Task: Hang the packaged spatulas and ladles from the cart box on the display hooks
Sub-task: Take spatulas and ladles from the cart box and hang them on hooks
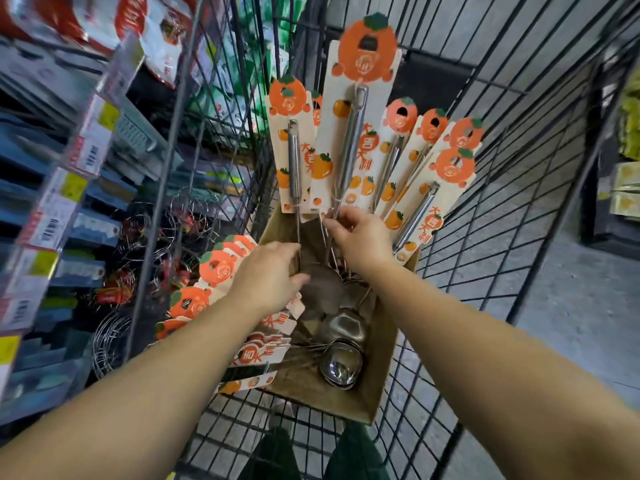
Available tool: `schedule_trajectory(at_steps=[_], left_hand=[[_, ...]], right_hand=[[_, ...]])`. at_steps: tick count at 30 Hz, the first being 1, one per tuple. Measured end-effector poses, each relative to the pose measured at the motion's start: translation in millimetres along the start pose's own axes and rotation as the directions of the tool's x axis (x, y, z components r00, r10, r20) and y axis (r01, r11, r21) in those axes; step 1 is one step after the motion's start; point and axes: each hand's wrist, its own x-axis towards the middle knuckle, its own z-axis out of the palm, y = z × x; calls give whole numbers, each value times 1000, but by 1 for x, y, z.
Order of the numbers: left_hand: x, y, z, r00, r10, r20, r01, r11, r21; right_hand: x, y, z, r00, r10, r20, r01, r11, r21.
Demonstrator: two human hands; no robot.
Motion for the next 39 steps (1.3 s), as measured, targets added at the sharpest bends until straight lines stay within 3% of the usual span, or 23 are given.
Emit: schedule_trajectory(at_steps=[3, 8, 11, 13, 15, 16, 18, 20, 21, 30, 34, 39], left_hand=[[4, 14, 2, 1000, -11, -3, 10, 997, -78], [10, 36, 12, 995, -76, -64, 42, 904, -426], [9, 42, 12, 986, -117, -119, 36, 843, -536], [9, 40, 11, 974, -121, -191, -5, 834, -552], [10, 37, 8, 963, -145, -227, -13, 818, -575], [12, 34, 7, 959, -155, -236, -11, 814, -580], [16, 29, 5, 950, -153, -272, -29, 825, -565], [20, 25, 4, 942, -160, -296, -39, 823, -567], [21, 23, 4, 938, -168, -304, -39, 819, -572], [23, 19, 13, 930, -168, -328, -50, 825, -562], [21, 22, 8, 937, -157, -313, -42, 837, -546], [12, 27, -9, 936, -166, -310, -36, 831, -556]], right_hand=[[-1, -19, -15, 997, -74, -1, 74, 997, 8], [-8, -41, -22, 982, -188, -32, 190, 980, 66], [-9, -34, -25, 988, -154, -23, 156, 971, 181], [-10, -17, -24, 997, 26, -68, -3, 946, 325], [-14, 9, -16, 943, 277, -186, -204, 919, 337], [-17, 24, -9, 885, 408, -226, -345, 898, 272], [-25, 50, 8, 733, 653, -189, -614, 756, 227], [-28, 69, 26, 616, 781, -101, -732, 616, 291], [-28, 78, 33, 603, 792, -93, -743, 600, 295], [-33, 103, 40, 762, 612, -209, -574, 789, 218], [-45, 90, 37, 821, 519, -239, -482, 854, 197], [-27, 45, 2, 908, 296, -295, -264, 954, 145]])
